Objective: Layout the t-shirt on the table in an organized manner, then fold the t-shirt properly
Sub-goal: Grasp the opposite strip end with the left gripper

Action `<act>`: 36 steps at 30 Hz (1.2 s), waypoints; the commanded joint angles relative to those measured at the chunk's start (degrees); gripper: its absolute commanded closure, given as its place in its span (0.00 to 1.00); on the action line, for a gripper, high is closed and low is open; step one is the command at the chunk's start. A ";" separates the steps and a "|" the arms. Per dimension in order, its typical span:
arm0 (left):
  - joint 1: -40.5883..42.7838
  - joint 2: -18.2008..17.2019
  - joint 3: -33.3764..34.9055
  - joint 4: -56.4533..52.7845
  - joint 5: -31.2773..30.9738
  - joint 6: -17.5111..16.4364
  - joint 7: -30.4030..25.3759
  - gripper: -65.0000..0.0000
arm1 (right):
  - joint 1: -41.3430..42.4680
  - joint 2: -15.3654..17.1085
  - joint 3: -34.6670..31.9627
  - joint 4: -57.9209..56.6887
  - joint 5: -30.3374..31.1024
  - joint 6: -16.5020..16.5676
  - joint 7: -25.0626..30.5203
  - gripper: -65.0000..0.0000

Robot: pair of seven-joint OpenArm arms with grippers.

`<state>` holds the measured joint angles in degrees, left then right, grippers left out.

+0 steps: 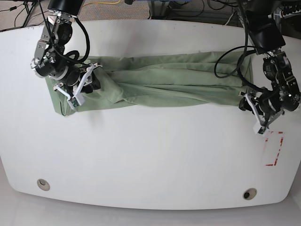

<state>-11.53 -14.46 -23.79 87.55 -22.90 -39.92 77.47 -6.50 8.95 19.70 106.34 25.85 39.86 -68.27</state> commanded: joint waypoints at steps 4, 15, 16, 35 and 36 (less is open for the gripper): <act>-0.82 -0.97 -2.63 1.46 -5.28 -0.08 2.53 0.51 | 0.30 -1.43 -3.75 -0.81 -8.92 0.14 8.89 0.75; 4.80 -2.55 -9.22 0.94 -13.28 -0.08 2.53 0.28 | 0.83 -1.35 -4.19 -11.18 -14.81 0.14 16.01 0.75; 5.51 -2.55 -9.57 0.94 -14.34 -0.08 2.53 0.27 | 0.83 -0.82 -4.10 -11.62 -14.81 0.14 16.18 0.75; 11.22 -1.76 -9.75 -9.79 -19.96 -0.08 0.11 0.27 | 0.39 -0.64 -4.28 -11.88 -14.81 0.14 16.18 0.75; 11.22 -1.76 -9.75 -9.97 -19.96 -0.08 0.11 0.27 | 0.39 -0.64 -4.28 -11.88 -14.81 0.14 16.18 0.75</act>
<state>0.16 -15.44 -33.45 77.60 -43.66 -40.05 76.90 -6.28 7.92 15.38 94.00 11.60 39.94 -51.37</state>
